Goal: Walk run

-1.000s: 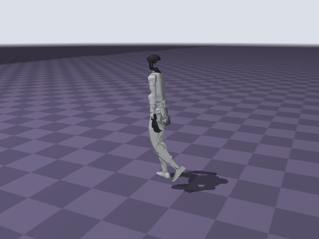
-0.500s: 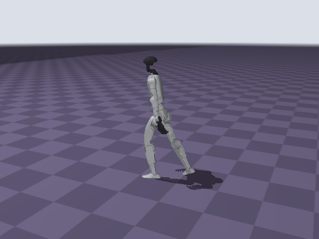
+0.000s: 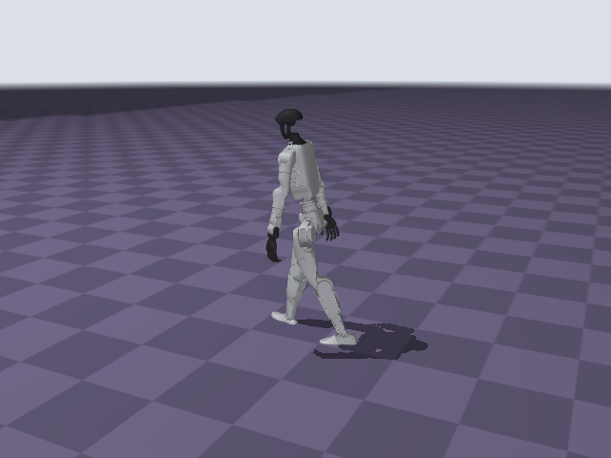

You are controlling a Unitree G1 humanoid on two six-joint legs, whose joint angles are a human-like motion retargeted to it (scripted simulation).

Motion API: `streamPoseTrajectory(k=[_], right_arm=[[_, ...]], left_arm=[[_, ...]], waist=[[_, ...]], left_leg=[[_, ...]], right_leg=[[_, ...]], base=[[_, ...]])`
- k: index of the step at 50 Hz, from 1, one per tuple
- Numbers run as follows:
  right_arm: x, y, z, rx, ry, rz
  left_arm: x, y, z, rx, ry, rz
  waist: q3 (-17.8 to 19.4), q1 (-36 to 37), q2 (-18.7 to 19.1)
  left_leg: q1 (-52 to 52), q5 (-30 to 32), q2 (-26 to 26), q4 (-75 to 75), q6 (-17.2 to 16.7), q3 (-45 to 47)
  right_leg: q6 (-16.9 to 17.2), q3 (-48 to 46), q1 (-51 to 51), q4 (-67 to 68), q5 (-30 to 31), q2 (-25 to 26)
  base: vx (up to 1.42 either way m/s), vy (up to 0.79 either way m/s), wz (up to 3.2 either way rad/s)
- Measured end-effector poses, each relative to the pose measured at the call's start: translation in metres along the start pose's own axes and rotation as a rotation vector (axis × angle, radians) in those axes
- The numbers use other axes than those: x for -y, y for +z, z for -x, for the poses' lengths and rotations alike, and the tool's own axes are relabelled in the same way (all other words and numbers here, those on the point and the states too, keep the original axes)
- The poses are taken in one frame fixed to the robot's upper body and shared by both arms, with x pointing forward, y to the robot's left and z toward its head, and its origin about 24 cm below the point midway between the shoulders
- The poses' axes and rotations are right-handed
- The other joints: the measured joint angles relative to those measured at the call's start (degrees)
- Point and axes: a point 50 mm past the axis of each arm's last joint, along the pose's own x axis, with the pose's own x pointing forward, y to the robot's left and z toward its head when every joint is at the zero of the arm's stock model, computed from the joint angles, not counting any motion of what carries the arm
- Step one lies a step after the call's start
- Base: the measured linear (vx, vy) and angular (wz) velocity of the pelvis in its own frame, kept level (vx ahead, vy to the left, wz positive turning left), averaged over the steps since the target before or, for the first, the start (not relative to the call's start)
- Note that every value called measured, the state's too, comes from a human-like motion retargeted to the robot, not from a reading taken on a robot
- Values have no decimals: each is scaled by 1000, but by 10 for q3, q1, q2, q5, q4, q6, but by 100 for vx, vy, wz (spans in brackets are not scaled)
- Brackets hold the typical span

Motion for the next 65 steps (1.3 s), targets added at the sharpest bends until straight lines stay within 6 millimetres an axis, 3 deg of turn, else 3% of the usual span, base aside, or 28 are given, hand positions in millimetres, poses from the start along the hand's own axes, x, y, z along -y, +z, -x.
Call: streamPoseTrajectory(k=[3,5,8,10,12,15,17,20,26,29,32,35,37,41,45,47,50,54,61,65], right_arm=[[4,0,1,-10,-5,3],[6,-1,1,-12,-6,4],[7,3,2,-14,-12,-6],[8,8,2,-3,-17,-6],[8,18,3,32,-12,-8],[13,42,7,98,-14,7],[18,63,12,151,-35,36],[25,97,22,226,-84,104],[21,152,42,389,-118,217],[15,171,50,472,-108,248],[9,177,53,513,-84,264],[6,168,48,491,-60,267],[9,152,40,434,-53,264],[13,110,24,302,-74,249],[13,67,11,174,-68,143],[12,57,9,142,-43,105],[10,49,7,134,-16,49],[5,32,4,110,5,-30],[-5,-7,-1,-17,36,-37],[-13,-21,-2,-68,72,-25]], left_arm=[[18,-5,-1,-5,-56,-6],[33,-17,-1,-40,-114,-33],[58,-41,1,-125,-163,-65],[75,-60,5,-197,-197,-69],[87,-75,10,-260,-248,-84],[95,-89,15,-328,-313,-99],[98,-92,17,-347,-318,-83],[105,-96,18,-352,-311,-30],[120,-107,25,-395,-351,11],[123,-107,26,-404,-369,-4],[123,-107,26,-408,-389,-34],[119,-107,26,-413,-389,-47],[120,-105,25,-397,-378,-43],[122,-100,23,-369,-359,6],[118,-96,21,-349,-335,28],[107,-91,17,-332,-305,28],[81,-84,11,-301,-224,1],[43,-67,5,-254,-101,-60],[-1,-23,1,-108,-20,-38],[-15,-1,2,-5,35,-22]], waist=[[-10,-4,1],[-13,-20,6],[-17,-19,5],[-20,-9,-14],[-16,2,-41],[-7,13,-78],[4,25,-75],[13,46,-50],[31,89,11],[39,112,13],[39,128,6],[31,126,10],[25,140,15],[14,157,11],[1,152,40],[4,144,59],[6,122,60],[9,82,46],[19,27,3],[19,9,2]], left_leg=[[22,7,-5,7,-13,3],[38,41,-1,20,-23,-4],[38,148,10,75,-32,27],[28,233,14,135,-23,76],[-6,277,2,230,-9,95],[-64,225,17,360,26,160],[-107,205,43,397,32,189],[-183,181,66,395,10,193],[-290,143,63,201,-17,137],[-330,122,39,109,-19,69],[-355,120,31,72,-22,51],[-355,131,36,105,5,52],[-341,160,59,127,4,90],[-334,132,63,183,15,29],[-263,99,101,151,23,60],[-234,85,118,140,13,48],[-199,75,121,112,9,73],[-156,70,90,66,14,89],[-66,49,18,3,9,82],[-22,31,13,-13,-8,80]], right_leg=[[-26,-61,10,47,37,-27],[-44,-3,1,91,46,-28],[-37,10,37,105,6,-41],[-34,-14,82,80,-7,-66],[-25,-20,120,60,-16,-98],[-14,-22,159,49,-39,-140],[-12,-53,189,31,-47,-138],[-10,-72,229,-7,-51,-95],[-3,-83,315,-72,-63,7],[9,-77,351,-93,-75,21],[25,-71,380,-102,-89,24],[43,-69,406,-96,-105,36],[61,-62,425,-88,-101,41],[96,-50,443,-42,-19,17],[54,-43,412,89,119,7],[25,-38,364,200,137,-1],[23,-31,274,321,97,-30],[24,-74,181,345,54,-57],[21,-43,75,102,17,-23],[9,-4,31,-19,-8,18]], base=[[68,-20,36],[78,-25,94],[70,-23,63],[78,-30,22],[69,-26,41],[48,-19,68],[48,-24,47],[31,-15,-2],[54,-15,-45],[47,-8,-57],[64,-5,-36],[65,-2,-7],[87,2,-58],[84,7,-72],[76,12,-44],[60,11,-90],[48,5,-58],[50,1,25],[50,-5,42],[51,-12,41]])
